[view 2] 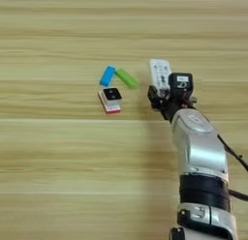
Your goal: Move the objects on the table
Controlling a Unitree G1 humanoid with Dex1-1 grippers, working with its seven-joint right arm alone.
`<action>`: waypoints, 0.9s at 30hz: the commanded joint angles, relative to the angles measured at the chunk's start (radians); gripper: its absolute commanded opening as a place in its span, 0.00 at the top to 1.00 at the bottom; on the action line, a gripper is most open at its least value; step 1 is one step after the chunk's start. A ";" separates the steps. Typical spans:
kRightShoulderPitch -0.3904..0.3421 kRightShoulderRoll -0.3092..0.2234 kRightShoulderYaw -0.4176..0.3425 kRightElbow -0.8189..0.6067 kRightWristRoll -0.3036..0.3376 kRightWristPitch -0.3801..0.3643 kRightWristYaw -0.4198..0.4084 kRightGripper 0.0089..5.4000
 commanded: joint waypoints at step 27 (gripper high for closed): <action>0.016 0.082 0.159 -0.409 0.061 0.122 0.077 0.46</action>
